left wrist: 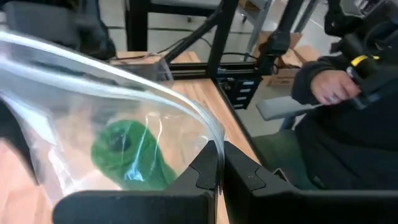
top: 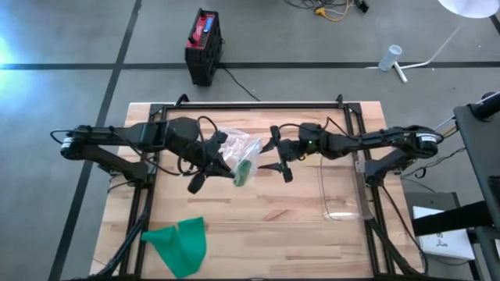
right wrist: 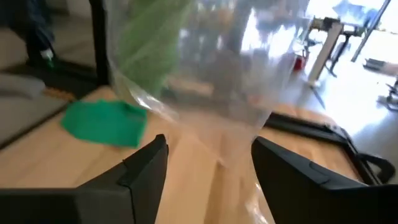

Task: Roll bandage
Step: Put the transparent zip bag with the rolled green bandage into the transparent bin

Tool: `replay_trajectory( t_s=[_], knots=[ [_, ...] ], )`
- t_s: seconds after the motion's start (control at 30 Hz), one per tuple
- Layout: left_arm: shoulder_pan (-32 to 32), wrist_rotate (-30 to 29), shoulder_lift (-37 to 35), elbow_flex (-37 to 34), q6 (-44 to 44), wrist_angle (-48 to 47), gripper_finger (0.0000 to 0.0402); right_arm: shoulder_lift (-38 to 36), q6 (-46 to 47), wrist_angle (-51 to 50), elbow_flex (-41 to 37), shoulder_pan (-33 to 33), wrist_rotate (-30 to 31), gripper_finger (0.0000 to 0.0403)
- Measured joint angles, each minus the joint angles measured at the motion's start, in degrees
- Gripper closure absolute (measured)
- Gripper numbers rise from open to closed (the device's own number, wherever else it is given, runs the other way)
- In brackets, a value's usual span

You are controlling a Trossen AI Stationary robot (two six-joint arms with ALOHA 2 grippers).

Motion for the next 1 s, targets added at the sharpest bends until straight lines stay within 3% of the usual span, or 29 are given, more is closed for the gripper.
replay_trajectory(
  t_s=[0.17, 0.27, 0.6, 1.0],
  knots=[
    [-1.7, 0.0, 2.6, 4.9, 0.3, -3.4, 0.0401, -3.2, -5.1, -15.7, 4.6, 0.0, 4.1, 0.0167],
    [-2.3, -0.3, 3.7, 6.8, 1.2, -4.5, 0.0401, -4.7, -5.4, -19.5, 5.4, 0.0, 5.0, 0.0164],
    [-2.5, -2.5, 7.2, 9.6, 4.4, -5.3, 0.0401, -5.6, -2.8, -22.2, 4.9, 0.2, -7.6, 0.0185],
    [-2.5, -11.1, 7.0, 9.7, 4.7, -10.0, 0.0401, -7.2, -4.4, -34.3, 4.9, 0.3, -10.4, 0.0187]
  ],
)
